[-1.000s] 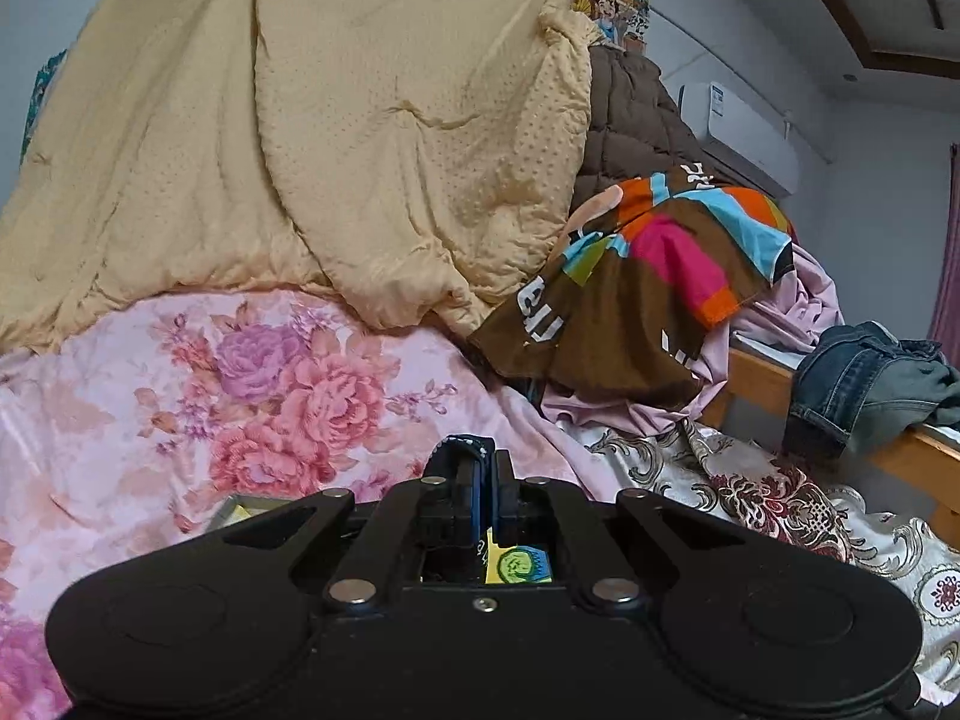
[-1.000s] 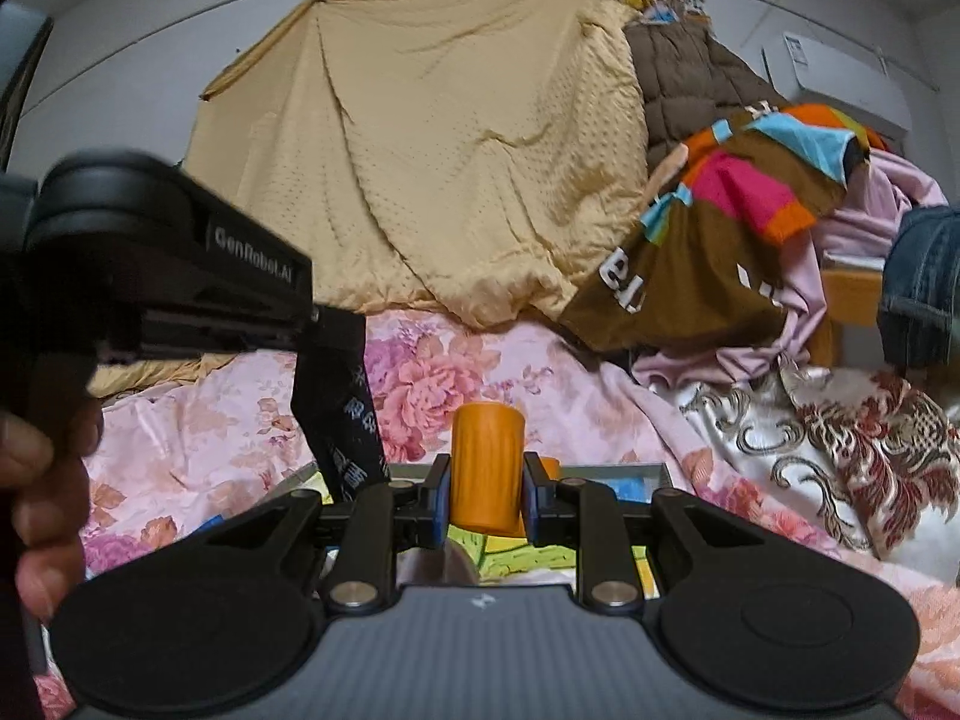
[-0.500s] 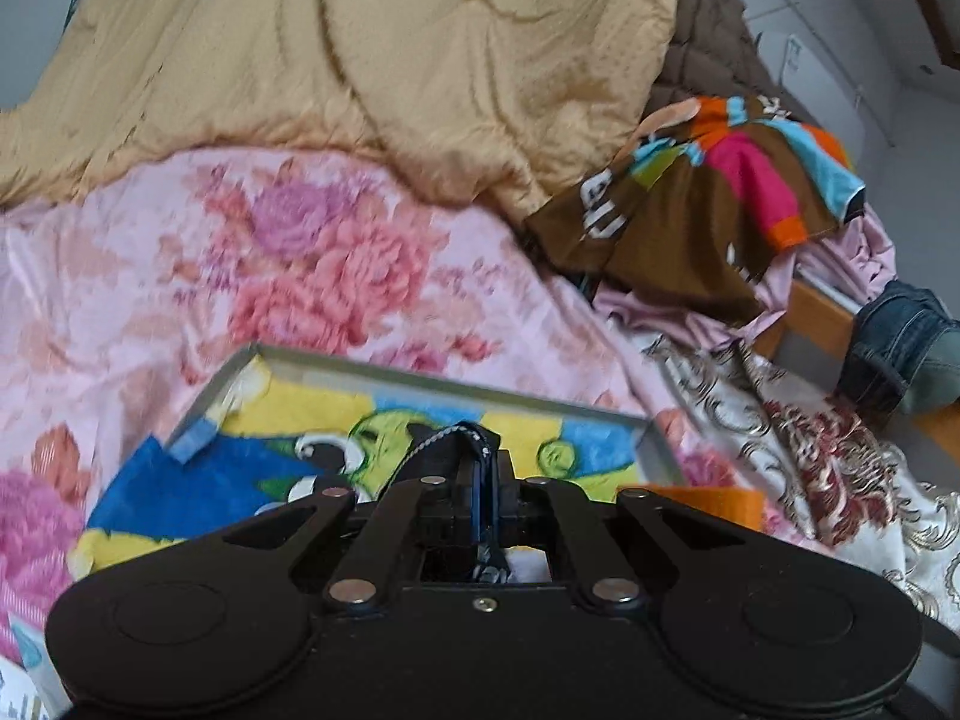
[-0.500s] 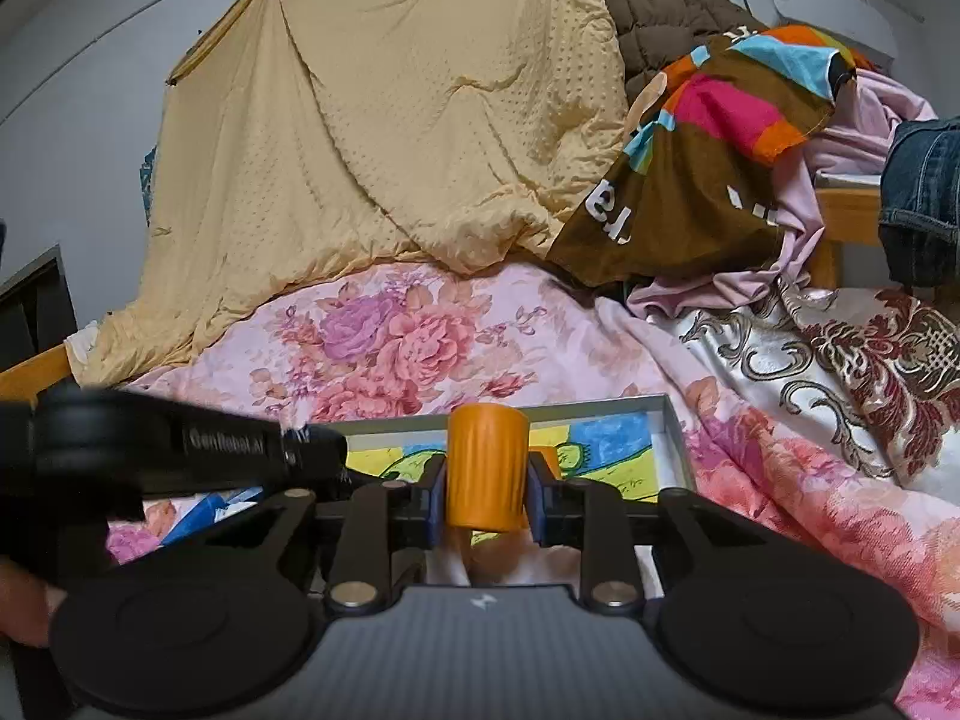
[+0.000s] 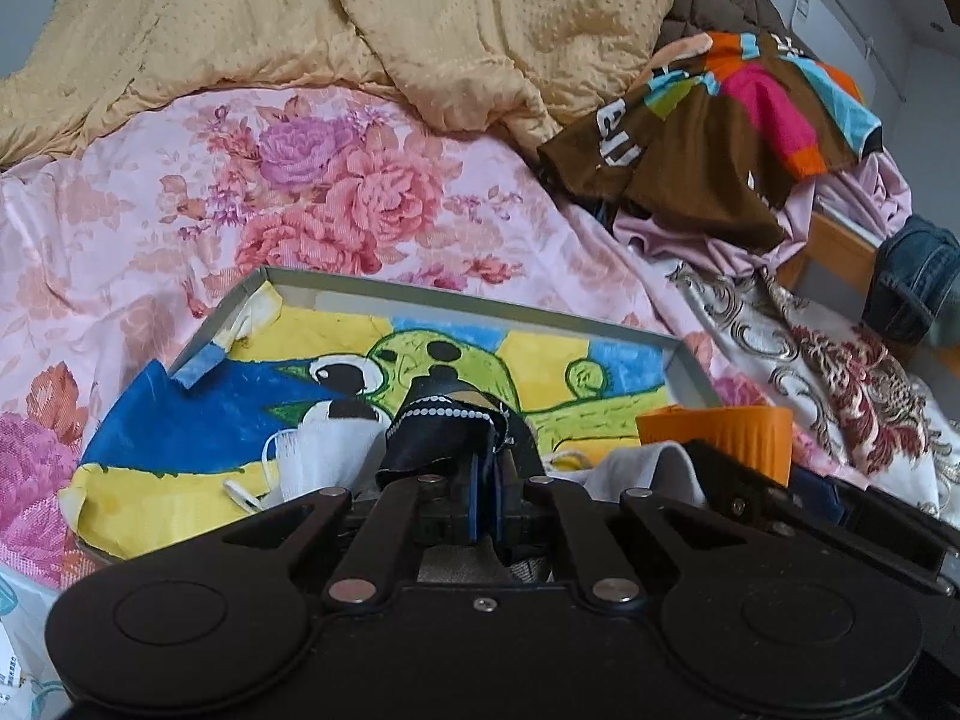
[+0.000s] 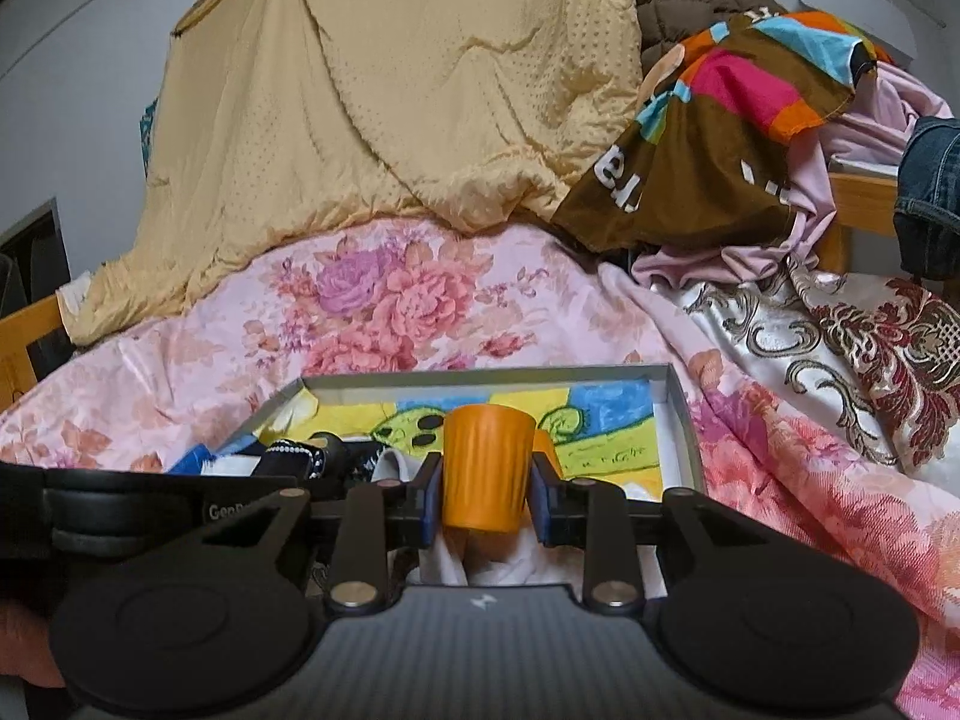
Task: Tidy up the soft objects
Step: 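Open both tools to drop the strap and cup into the tray, then withdraw both tools from the tray back toward the pile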
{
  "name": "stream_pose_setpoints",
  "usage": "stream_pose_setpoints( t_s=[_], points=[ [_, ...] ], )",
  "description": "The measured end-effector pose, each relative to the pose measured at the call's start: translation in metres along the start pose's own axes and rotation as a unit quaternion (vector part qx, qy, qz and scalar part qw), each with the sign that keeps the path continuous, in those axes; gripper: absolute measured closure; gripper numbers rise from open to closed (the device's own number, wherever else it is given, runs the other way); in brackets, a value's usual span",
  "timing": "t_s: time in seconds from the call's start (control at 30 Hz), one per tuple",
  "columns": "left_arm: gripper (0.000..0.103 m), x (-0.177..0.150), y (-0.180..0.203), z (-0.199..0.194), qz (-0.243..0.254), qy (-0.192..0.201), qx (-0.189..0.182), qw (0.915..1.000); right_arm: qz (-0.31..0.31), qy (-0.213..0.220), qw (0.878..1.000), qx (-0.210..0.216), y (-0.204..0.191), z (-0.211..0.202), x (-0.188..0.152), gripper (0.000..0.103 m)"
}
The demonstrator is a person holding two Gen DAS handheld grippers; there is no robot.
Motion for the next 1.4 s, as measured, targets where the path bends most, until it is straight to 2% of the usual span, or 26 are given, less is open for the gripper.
stream_pose_setpoints(
  t_s=[0.13,0.33,0.63,0.9,1.0,1.27,1.33,1.4],
  points=[
    [0.098,-0.004,-0.002,0.004,0.004,-0.009,0.0,1.0,0.002,-0.009,1.0,0.0,0.001,0.002,-0.001,0.07],
    [0.097,-0.003,-0.005,0.0,-0.003,-0.006,-0.006,1.0,0.002,-0.005,1.0,-0.004,0.002,0.001,0.0,0.064],
    [0.084,-0.001,-0.007,-0.009,-0.001,-0.001,-0.002,1.0,0.011,-0.005,1.0,-0.007,0.006,-0.005,0.0,0.057],
    [0.06,0.001,-0.012,-0.026,0.007,0.008,0.015,0.9998,0.016,0.001,1.0,-0.01,0.008,-0.018,0.003,0.035],
    [0.05,0.0,-0.014,-0.035,0.003,0.014,0.018,0.9997,0.023,0.004,1.0,-0.007,0.011,-0.029,0.004,0.029],
    [0.032,-0.003,-0.012,-0.066,-0.003,0.039,0.01,0.9992,0.025,0.038,0.999,-0.012,0.013,-0.073,0.013,0.015],
    [0.03,-0.004,-0.01,-0.077,0.0,0.044,0.009,0.999,0.025,0.047,0.999,-0.013,0.013,-0.084,0.015,0.013],
    [0.023,-0.006,-0.009,-0.089,0.004,0.051,0.009,0.9986,0.024,0.055,0.998,-0.011,0.012,-0.096,0.015,0.01]
  ],
)
Point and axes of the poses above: each gripper's, at about its wrist camera, not at the fingertips, and z roughly the way its jaws point, y to its right, x to its top, the point moved 4 cm from there along z, roughly the way its jaws point, and after that the axes turned 3 degrees about -y, right-handed, at the moved point
